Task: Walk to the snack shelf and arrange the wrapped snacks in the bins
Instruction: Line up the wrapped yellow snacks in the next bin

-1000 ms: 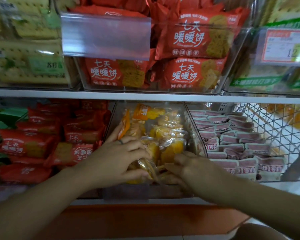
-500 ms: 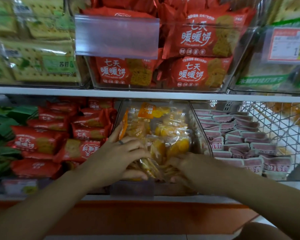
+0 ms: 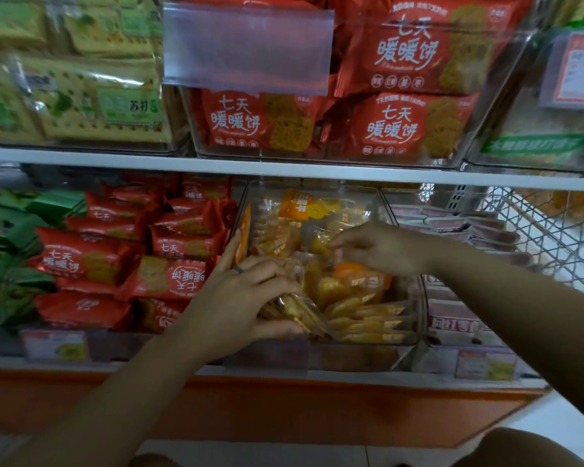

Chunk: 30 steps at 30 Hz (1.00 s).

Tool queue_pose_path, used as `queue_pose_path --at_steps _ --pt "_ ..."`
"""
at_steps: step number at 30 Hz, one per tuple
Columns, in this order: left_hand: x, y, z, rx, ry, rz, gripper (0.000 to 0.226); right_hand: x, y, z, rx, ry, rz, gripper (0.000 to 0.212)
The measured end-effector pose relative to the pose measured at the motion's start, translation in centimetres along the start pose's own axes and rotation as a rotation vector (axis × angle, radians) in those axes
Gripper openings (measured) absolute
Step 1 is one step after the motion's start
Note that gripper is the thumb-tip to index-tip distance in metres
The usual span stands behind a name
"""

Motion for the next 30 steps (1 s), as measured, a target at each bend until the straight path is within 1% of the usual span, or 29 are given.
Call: queue_pose_path --at_steps 1,3,7,11,13,16,19,21,24,25,27,30 --pt "-0.1 0.0 0.2 -0.010 0.002 0.003 0.050 -0.2 -1.1 0.4 -0.069 0.020 0.003 0.027" --pt "-0.1 0.0 0.3 -0.028 0.018 0.014 0.049 0.3 -2.8 -0.2 -0.100 0.076 -0.007 0.027" --pt "-0.3 0.2 0.5 -0.034 0.019 0.022 0.045 0.3 -5.3 -2.2 0.046 0.134 -0.061 0.036" --pt "-0.1 0.4 0.1 -0.033 0.021 0.022 0.043 0.1 -5.7 -2.2 0.182 0.188 -0.118 0.049" --pt "-0.1 0.5 0.2 -0.034 0.031 0.025 0.043 -0.1 -5.2 -2.2 0.228 0.239 -0.129 0.046" --pt "-0.1 0.5 0.1 -0.037 0.039 0.030 0.042 -0.7 -4.5 -2.3 0.211 0.274 -0.128 0.037" --pt "-0.1 0.6 0.1 -0.042 0.043 0.020 0.042 -1.2 -3.6 -2.1 0.137 0.206 -0.127 0.031" --pt "-0.1 0.6 0.1 -0.039 0.046 0.023 0.043 -1.3 -3.0 -1.9 0.117 0.138 -0.129 0.027" --pt "0.0 0.6 0.2 -0.027 0.044 0.028 0.044 -0.7 -2.1 -1.6 0.104 0.092 -0.061 0.004" --pt "0.0 0.6 0.1 -0.023 0.036 0.026 0.044 -0.3 -1.7 -1.5 0.113 0.090 -0.036 0.004" --pt "0.0 0.5 0.1 -0.012 0.023 0.022 0.045 0.5 -0.6 -1.5 0.112 0.122 -0.008 0.013" --pt "0.1 0.5 0.0 0.000 0.008 0.018 0.045 1.6 0.6 -1.6 0.023 0.235 0.016 0.012"
Point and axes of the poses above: each hand's wrist, its own y-axis away from the middle knuckle, its own z-axis out of the back of the hand, x = y × z, the point moved 6 cm from there along -y, towards the middle knuckle, and after that the axes turned 3 degrees about -z, right-handed, at the moved point
